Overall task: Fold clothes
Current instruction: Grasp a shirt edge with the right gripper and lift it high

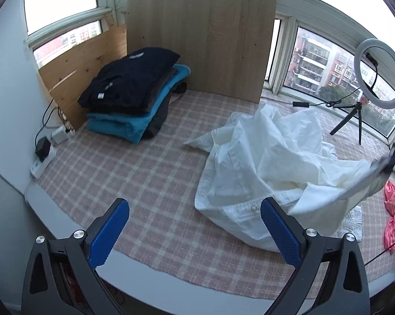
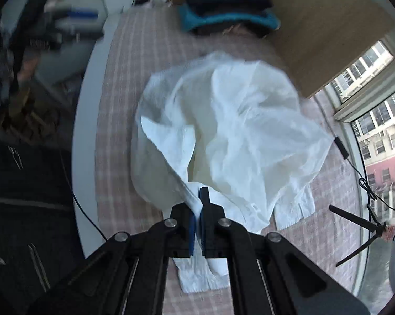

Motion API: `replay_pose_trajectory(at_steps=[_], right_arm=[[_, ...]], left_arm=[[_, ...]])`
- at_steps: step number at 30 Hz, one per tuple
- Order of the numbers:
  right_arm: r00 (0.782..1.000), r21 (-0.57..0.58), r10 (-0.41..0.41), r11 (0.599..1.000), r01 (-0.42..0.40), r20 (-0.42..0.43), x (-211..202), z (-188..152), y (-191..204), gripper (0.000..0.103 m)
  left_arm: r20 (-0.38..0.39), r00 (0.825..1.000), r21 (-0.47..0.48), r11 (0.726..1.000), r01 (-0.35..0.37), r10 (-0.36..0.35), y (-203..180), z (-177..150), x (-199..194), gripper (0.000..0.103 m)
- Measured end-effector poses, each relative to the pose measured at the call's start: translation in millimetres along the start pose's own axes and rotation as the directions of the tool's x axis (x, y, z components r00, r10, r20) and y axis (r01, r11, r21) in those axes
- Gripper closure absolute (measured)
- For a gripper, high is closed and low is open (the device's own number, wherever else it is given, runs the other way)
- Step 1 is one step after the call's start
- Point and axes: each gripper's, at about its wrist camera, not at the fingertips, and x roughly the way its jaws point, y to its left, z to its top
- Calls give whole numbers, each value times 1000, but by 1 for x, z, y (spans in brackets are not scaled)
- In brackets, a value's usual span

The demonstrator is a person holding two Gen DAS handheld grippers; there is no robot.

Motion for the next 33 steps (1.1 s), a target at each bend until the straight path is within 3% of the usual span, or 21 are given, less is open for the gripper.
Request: replay_pose_trajectory(at_steps=[2, 4, 8, 14, 15, 17, 21, 28, 33], right_arm=[[989, 90, -48, 995, 36, 142, -49, 24, -5, 100], [955, 183, -108, 981, 58, 275, -98, 48, -9, 100], [840, 349, -252, 934, 80, 481, -196, 96, -13, 100], [667, 507, -508, 833, 220, 545, -314, 175, 22, 100], [644, 528, -538, 816, 235, 544, -328, 187, 27, 100], [617, 563, -571, 791, 239, 541, -350, 211, 35, 100], [610, 602, -642, 734, 314, 464, -365, 267, 55, 100], [651, 598, -675, 693, 401, 346, -328, 348, 39, 100], [662, 650, -710, 624, 435, 238, -307, 344, -4, 100]], left_arm=[[31, 999, 18, 1000, 26, -27, 9, 14, -3, 2], [60, 997, 37, 998, 54, -56, 18, 27, -6, 2], [111, 987, 84, 991, 105, -114, 42, 54, -13, 2], [190, 955, 138, 970, 202, -226, 82, 92, -22, 2], [201, 949, 145, 965, 218, -245, 88, 97, -22, 2], [223, 935, 165, 956, 242, -275, 96, 107, -22, 2], [247, 912, 192, 939, 285, -327, 114, 123, -17, 2], [276, 906, 160, 945, 286, -321, 154, 132, -14, 2], [293, 911, 137, 956, 261, -290, 176, 133, -18, 2]])
